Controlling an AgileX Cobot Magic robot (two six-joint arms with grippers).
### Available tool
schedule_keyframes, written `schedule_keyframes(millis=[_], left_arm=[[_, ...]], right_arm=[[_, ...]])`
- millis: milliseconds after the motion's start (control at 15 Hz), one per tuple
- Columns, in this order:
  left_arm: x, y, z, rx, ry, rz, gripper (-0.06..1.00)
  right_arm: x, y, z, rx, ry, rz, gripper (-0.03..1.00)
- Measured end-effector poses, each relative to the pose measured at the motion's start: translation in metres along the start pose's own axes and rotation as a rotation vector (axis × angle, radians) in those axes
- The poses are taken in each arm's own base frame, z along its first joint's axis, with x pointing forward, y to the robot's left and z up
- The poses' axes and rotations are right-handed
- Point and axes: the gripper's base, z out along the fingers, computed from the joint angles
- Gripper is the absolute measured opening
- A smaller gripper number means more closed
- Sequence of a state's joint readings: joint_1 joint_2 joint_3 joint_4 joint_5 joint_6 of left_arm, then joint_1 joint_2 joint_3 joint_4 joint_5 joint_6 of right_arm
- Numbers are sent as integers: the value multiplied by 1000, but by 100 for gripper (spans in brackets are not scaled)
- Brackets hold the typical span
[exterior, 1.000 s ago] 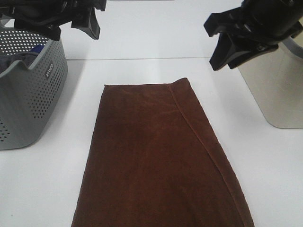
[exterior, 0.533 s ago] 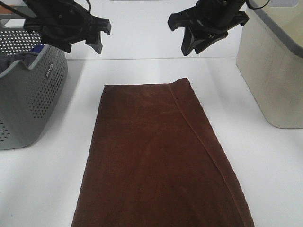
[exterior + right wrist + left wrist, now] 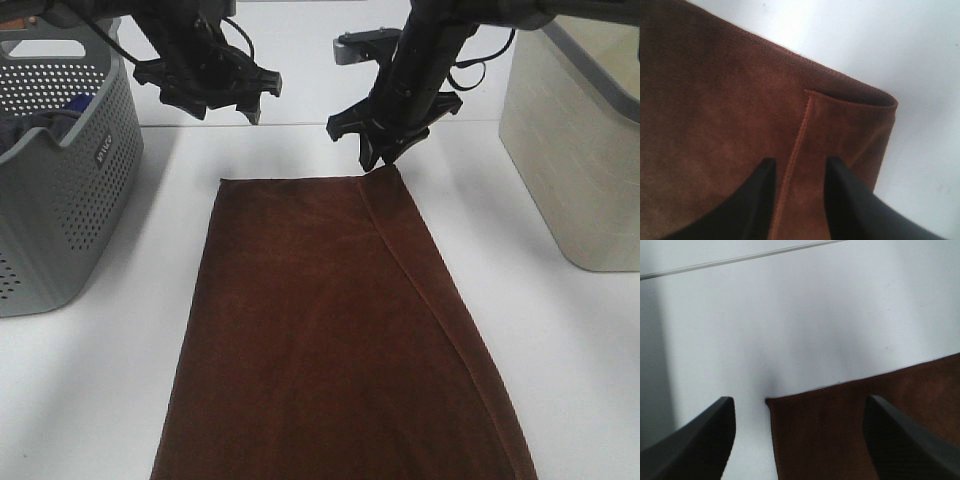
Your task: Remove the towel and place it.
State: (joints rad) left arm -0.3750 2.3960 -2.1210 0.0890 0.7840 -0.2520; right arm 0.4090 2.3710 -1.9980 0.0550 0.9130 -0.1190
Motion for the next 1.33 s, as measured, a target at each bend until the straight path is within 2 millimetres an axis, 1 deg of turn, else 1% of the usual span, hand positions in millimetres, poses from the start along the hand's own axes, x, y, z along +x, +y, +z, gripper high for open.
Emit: schedule_keyframes(millis=[133,267,600,1133,1267,1333], left_arm=[[3,1,8,-5,15,2,68],[4,1,9,-5,14,6,68],[3,1,9,-4,9,6,68],[3,1,9,-4,9,6,68],[3,1,9,-4,9,6,68],[3,1,9,-4,9,6,68]], right_arm=[[1,-1,18,3,-10,2,33],[1,-2,27,4,-25,-6,33],[-1,-1,24,-2,-31,-10,33],[-1,5,23,-68,-34,4,33],[1,4,30,-57,-21,-5,33],[4,2,36,-38,-7,-4,35]])
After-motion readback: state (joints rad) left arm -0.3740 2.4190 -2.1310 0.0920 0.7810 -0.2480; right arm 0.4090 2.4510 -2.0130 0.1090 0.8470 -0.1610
